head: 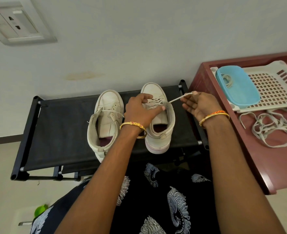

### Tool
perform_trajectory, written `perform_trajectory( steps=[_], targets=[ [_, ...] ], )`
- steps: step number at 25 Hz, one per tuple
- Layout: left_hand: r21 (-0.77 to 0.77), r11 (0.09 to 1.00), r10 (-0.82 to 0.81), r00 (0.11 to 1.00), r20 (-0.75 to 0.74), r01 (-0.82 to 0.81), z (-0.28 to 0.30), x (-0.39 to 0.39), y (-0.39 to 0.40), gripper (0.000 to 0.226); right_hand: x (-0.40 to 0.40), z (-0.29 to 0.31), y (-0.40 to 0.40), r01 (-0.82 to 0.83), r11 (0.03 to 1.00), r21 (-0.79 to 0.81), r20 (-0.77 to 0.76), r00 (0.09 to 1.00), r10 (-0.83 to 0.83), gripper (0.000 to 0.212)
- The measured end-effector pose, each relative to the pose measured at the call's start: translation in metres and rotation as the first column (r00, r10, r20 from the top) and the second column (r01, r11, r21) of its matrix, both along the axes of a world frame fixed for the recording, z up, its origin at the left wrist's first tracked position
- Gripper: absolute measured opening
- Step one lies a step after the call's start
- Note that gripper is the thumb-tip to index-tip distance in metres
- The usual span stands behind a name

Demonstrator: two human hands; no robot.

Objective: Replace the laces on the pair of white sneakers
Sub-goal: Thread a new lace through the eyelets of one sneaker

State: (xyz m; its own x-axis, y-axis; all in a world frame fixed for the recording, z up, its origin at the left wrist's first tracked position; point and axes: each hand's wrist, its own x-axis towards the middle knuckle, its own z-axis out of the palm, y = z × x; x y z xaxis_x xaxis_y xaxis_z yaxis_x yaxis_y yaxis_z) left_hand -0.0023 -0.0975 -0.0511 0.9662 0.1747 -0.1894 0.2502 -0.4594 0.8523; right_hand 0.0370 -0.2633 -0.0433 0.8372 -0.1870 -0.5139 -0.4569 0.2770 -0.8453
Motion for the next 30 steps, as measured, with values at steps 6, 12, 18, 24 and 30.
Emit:
perform_trajectory(
  steps=[6,12,18,24,30],
  targets=[
    [-0.026,0.999,0.015,0.977,-0.212,-0.021,0.006,-0.016,0.018,0.047,-0.004,0.004,-0.026,0.266,0.843,0.467,-0.022,0.957,-0.290,0.031],
    [0.105,0.992,-0.046,0.960,-0.275,0.077,0.009,-0.015,0.014,0.045,-0.005,-0.008,-0.010,-0.146,0.709,-0.690,0.165,0.922,0.350,0.008],
    [0.010,0.995,-0.090,0.938,-0.336,0.099,0.010,-0.013,0.014,0.045,-0.008,-0.019,0.018,-0.339,0.590,-0.733,0.072,0.824,0.562,0.006],
    [-0.136,0.989,-0.105,0.909,-0.403,0.055,0.013,-0.010,0.016,0.039,-0.002,-0.010,0.002,-0.071,0.973,-0.218,0.256,0.958,0.127,0.019],
    [-0.174,0.984,-0.107,0.898,-0.427,0.034,0.012,-0.008,0.015,0.036,-0.006,-0.006,-0.022,0.115,0.868,0.483,0.124,0.973,-0.197,0.024]
  ],
)
